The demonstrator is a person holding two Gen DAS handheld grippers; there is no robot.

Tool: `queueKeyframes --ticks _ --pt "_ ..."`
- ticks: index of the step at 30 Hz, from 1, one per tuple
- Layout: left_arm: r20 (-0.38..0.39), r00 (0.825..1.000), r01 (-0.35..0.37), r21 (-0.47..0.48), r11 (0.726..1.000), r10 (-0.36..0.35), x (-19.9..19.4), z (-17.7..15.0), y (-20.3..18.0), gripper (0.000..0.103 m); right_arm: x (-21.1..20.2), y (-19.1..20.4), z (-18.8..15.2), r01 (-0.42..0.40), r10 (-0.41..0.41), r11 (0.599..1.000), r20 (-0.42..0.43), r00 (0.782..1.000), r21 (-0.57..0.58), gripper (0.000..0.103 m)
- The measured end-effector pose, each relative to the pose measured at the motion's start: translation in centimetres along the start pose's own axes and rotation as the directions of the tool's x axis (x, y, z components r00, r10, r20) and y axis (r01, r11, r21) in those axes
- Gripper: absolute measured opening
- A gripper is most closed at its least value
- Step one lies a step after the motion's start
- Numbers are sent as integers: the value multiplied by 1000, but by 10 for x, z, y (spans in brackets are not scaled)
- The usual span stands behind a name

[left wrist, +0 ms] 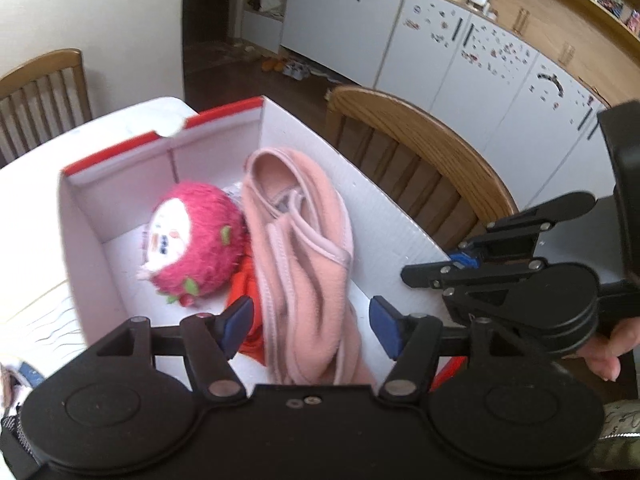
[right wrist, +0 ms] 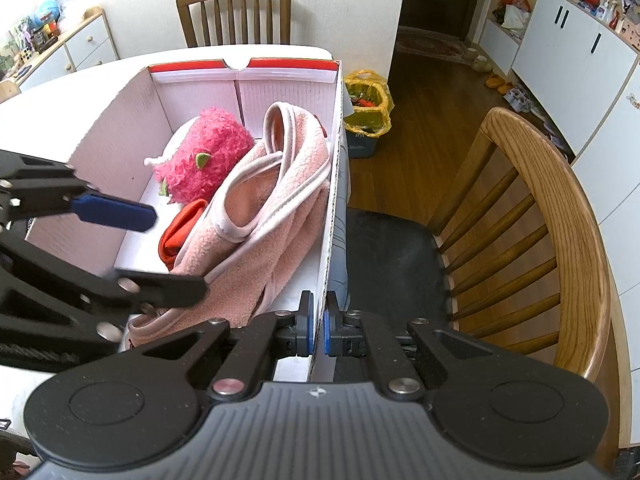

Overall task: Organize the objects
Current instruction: 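Move the left tool back to the black dotted glove on the mat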

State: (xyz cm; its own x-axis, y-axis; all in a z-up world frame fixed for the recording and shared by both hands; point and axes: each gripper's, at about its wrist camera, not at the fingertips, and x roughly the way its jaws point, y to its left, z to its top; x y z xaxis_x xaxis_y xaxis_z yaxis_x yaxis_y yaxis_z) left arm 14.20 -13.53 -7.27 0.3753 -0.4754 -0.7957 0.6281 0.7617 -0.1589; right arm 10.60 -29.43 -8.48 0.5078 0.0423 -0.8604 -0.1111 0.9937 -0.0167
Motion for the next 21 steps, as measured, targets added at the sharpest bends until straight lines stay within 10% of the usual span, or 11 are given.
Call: queueKeyframes --ticks 21 --pt "147 968 -172 -189 967 201 -67 0 38 99 0 1 0 5 -5 1000 -1 1000 -10 4"
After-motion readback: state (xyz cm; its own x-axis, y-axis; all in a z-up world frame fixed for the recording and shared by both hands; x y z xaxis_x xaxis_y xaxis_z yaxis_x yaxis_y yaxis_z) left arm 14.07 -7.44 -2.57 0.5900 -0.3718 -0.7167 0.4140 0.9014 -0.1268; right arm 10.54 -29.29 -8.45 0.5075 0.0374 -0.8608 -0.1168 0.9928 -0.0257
